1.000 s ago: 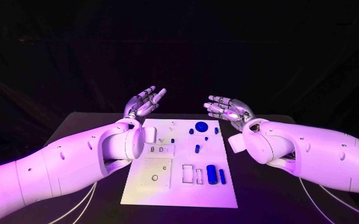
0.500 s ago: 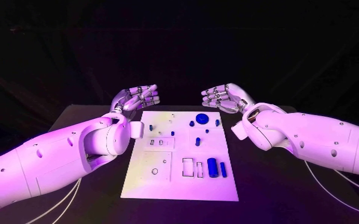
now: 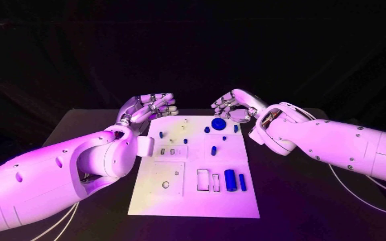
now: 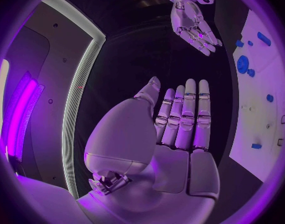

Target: Assemble the parts on the task board

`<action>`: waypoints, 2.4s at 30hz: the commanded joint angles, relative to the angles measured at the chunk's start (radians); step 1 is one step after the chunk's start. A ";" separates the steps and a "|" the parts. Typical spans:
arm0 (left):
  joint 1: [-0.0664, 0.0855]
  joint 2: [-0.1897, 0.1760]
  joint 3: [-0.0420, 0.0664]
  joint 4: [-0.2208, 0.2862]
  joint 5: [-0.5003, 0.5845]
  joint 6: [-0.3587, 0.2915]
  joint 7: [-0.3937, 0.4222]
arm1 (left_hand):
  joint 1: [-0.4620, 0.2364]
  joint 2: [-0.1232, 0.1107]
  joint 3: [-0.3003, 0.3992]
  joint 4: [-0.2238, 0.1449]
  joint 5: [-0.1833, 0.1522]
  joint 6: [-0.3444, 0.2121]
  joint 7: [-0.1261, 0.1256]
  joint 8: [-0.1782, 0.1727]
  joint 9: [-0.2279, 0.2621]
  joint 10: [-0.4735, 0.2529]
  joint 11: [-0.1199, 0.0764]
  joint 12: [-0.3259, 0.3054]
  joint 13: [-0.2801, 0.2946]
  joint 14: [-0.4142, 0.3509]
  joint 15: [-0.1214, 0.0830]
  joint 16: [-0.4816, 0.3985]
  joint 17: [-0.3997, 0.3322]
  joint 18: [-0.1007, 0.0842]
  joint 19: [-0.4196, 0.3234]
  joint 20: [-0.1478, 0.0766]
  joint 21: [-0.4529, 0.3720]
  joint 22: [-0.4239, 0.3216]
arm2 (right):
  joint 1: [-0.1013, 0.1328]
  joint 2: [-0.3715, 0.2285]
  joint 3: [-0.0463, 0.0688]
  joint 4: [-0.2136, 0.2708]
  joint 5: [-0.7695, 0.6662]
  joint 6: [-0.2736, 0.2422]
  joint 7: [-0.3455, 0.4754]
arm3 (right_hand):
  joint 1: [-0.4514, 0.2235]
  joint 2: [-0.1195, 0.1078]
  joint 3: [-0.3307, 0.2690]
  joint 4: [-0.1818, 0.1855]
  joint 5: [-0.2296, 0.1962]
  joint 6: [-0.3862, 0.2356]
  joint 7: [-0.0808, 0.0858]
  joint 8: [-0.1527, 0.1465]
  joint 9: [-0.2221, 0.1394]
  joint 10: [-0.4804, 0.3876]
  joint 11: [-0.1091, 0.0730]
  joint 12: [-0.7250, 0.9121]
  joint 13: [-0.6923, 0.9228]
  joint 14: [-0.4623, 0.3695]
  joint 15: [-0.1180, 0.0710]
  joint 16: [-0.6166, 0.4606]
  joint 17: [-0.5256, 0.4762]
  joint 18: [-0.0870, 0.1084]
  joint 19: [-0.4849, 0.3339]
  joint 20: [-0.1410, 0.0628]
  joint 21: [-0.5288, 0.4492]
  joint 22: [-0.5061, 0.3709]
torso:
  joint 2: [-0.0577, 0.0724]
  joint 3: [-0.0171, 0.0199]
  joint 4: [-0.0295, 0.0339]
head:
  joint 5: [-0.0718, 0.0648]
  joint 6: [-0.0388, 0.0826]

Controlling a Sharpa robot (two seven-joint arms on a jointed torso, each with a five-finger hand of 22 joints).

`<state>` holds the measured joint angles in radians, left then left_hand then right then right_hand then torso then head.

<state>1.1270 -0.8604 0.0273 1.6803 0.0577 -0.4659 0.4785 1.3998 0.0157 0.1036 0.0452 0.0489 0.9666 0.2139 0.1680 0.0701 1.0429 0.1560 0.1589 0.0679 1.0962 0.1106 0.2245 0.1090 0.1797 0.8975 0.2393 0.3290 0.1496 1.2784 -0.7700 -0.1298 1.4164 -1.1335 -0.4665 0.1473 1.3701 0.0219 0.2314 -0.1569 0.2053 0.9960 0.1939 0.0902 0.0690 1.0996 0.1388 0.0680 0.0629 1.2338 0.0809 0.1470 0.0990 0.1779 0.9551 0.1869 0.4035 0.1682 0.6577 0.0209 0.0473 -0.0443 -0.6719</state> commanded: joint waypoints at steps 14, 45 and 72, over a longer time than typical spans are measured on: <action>0.010 -0.023 0.003 0.046 0.011 0.005 0.037 | -0.001 -0.004 0.002 -0.007 0.003 0.006 0.004 -0.019 -0.005 0.008 0.005 -0.018 -0.003 0.000 0.005 -0.022 -0.002 0.004 0.002 0.000 -0.002 -0.004 | 0.035 0.050 0.004 -0.002 -0.475 0.177 -0.311 | -0.036 -0.094 0.029 0.069 0.005 0.056 -0.054 -0.023 0.006 0.058 -0.049 0.018 0.028 0.210 -0.069 0.020 0.100 0.003 0.287 -0.086 0.245 0.134 | 0.081 0.0044 0.0093 | -0.019 0.006; 0.015 -0.049 0.012 0.090 0.012 0.011 0.025 | -0.005 -0.004 0.004 -0.009 0.003 0.004 0.008 -0.029 -0.005 0.006 0.009 -0.030 -0.003 -0.003 0.009 -0.037 -0.004 0.004 -0.003 0.002 -0.007 -0.009 | 0.045 0.108 0.005 -0.044 -0.541 0.247 -0.355 | -0.032 -0.143 0.100 0.154 0.011 0.063 -0.068 -0.020 0.017 0.003 -0.056 0.052 0.051 0.277 -0.087 0.160 0.309 -0.107 0.483 -0.090 0.914 0.998 | 0.119 0.0078 0.0268 | -0.030 0.023; 0.020 -0.055 0.012 0.094 0.012 0.018 0.014 | -0.004 -0.003 0.006 -0.011 0.003 0.004 0.009 -0.032 -0.005 0.005 0.010 -0.034 -0.003 -0.004 0.010 -0.041 -0.005 0.004 -0.004 0.003 -0.009 -0.011 | 0.045 0.131 0.004 -0.069 -0.534 0.241 -0.349 | -0.016 -0.105 0.142 0.184 0.009 0.130 -0.075 0.005 0.041 0.059 -0.074 0.076 0.058 0.284 -0.100 1.123 1.042 -0.115 0.490 -0.099 0.962 1.074 | 0.130 0.0085 0.0323 | -0.031 0.022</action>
<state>1.1450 -0.9157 0.0386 1.7705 0.0686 -0.4663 0.4910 1.3998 0.0157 0.1094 0.0395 0.0486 0.9698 0.2174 0.1425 0.0658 1.0464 0.1595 0.1296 0.0661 1.0926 0.1140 0.1863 0.1059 0.1794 0.8973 0.2394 0.3252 0.1401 1.3244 -0.6407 -0.1256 1.3486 -1.6578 -0.2217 -0.2029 1.3515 -0.0982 0.3687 0.0276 0.2184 1.1192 0.1181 0.0885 0.1070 1.1523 0.0647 0.1391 0.1189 1.4648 -0.0129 1.2663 1.1397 0.0762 1.4379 0.0860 1.3612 1.2406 0.7869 0.0297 0.0780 -0.0740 -0.6504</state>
